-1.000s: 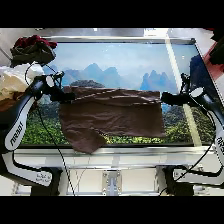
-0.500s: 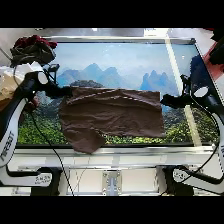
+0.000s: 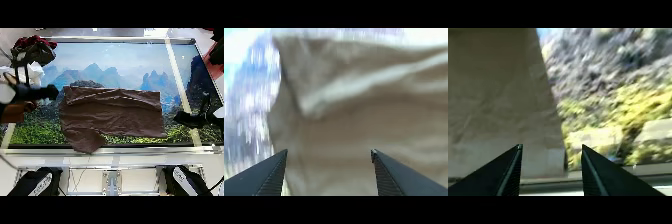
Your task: Fold the shirts.
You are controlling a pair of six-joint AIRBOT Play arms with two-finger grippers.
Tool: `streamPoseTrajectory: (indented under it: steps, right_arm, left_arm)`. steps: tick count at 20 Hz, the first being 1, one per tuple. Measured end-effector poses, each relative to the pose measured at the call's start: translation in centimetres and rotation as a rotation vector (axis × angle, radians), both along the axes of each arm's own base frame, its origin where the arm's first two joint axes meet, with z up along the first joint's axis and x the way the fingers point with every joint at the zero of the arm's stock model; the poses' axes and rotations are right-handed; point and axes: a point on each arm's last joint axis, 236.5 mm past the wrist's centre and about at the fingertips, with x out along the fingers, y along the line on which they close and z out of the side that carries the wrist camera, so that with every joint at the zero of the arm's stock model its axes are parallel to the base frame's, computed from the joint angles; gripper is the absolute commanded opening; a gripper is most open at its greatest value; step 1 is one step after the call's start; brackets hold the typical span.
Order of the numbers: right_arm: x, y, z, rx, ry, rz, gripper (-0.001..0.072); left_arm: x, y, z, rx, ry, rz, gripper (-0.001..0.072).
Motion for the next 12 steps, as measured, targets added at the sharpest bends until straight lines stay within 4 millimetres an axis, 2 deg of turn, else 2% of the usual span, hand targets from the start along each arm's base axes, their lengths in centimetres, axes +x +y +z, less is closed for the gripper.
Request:
streamPoseTrajectory:
  steps: [3, 5, 8, 10, 12]
  right_arm:
    - [-1.3, 2.2, -1.6, 0.103, 0.01, -0.008, 0.0458]
    - [-1.1, 3.4, -1.7, 0.157, -0.014, -0.011, 0.0457]
    - [-0.5, 4.7, -1.2, 0.223, -0.059, -0.008, 0.0457]
    - [-0.1, 5.3, -0.9, 0.249, -0.082, -0.001, 0.0457]
    - [0.1, 5.7, -0.6, 0.266, -0.1, 0.007, 0.0457]
  left_arm:
    - [-5.9, 1.0, -4.2, -0.128, 0.035, 0.211, 0.0602]
    - [-8.6, 1.0, -7.6, -0.23, 0.069, 0.343, 0.0602]
    - [-13.0, -0.2, -13.5, -0.345, 0.231, 0.471, 0.0602]
    - [-14.5, -1.0, -15.6, -0.396, 0.295, 0.514, 0.0601]
    - [-15.2, -1.4, -16.9, -0.419, 0.331, 0.535, 0.0602]
